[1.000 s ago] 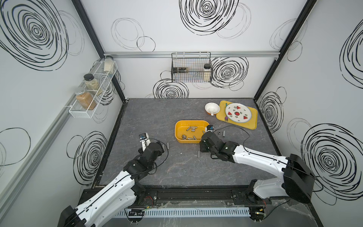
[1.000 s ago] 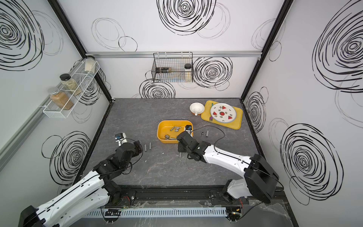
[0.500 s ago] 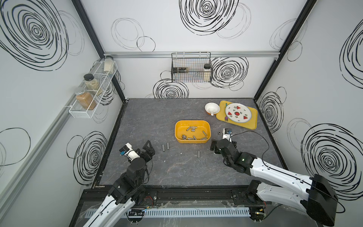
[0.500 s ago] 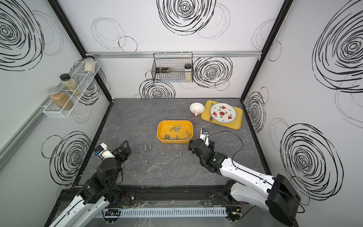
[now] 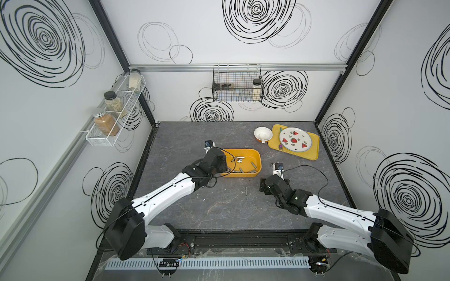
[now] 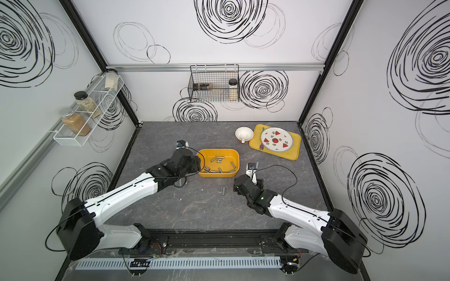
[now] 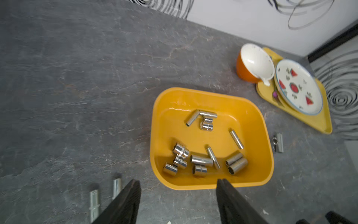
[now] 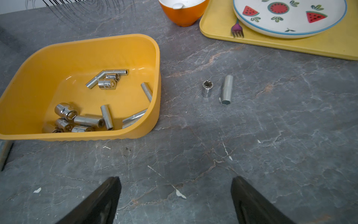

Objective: Take out the socket from the storage box
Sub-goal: Pick up the socket head from the storage box.

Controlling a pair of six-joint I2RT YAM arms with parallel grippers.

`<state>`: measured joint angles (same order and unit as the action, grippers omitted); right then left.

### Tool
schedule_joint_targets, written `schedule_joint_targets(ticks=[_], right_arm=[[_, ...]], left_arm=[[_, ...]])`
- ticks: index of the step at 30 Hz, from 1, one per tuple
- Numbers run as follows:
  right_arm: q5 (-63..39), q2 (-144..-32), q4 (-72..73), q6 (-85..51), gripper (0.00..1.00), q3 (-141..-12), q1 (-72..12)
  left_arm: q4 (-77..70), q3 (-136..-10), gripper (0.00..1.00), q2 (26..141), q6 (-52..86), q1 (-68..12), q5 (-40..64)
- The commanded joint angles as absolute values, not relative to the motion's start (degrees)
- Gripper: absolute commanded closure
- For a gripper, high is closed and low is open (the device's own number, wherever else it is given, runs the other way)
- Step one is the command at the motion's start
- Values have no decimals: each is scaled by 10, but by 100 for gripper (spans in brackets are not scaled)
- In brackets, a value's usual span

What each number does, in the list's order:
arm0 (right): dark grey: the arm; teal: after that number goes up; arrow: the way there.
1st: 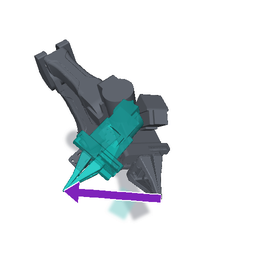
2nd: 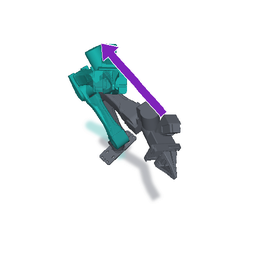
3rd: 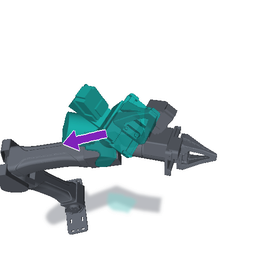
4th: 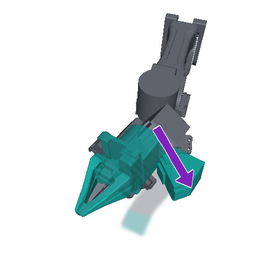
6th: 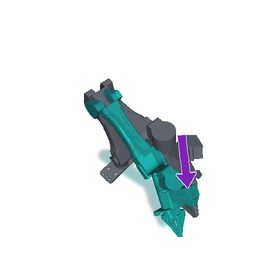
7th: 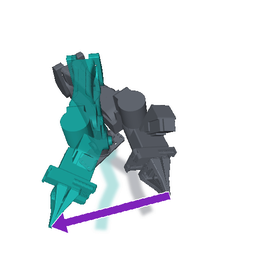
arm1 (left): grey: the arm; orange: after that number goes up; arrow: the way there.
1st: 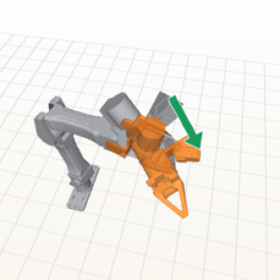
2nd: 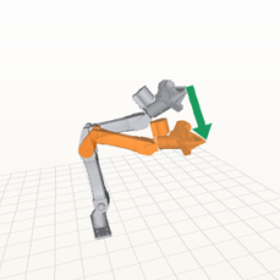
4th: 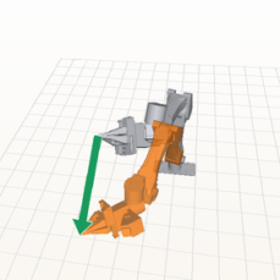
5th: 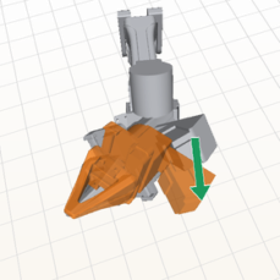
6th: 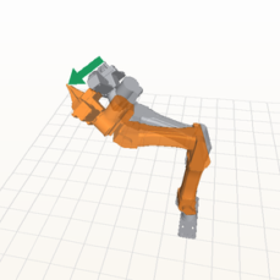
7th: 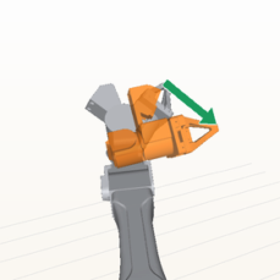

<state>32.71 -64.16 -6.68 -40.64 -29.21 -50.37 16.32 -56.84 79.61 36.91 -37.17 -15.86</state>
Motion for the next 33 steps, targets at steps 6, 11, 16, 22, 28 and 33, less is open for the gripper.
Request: schedule_joint_targets(ticks=[6, 11, 16, 22, 28, 33], right_arm=[[303, -678, -9, -398, 8, -258, -501], [298, -736, -9, -399, 9, -271, -501], [292, -790, -11, -401, 10, -292, -501], [272, -816, 5, -397, 11, -301, -500], [271, -827, 7, -397, 11, -309, -500], [268, -830, 9, -396, 11, -312, -501]], left_arm=[[174, -764, 36, 1029, 257, -364, -87], [207, -857, 48, 1146, 232, -343, -53], [196, -865, 50, 1175, 226, -322, -39], [207, -882, 51, 1212, 200, -323, -25], [214, -890, 51, 1234, 190, -322, -33], [225, -906, 53, 1258, 196, -317, -39]])
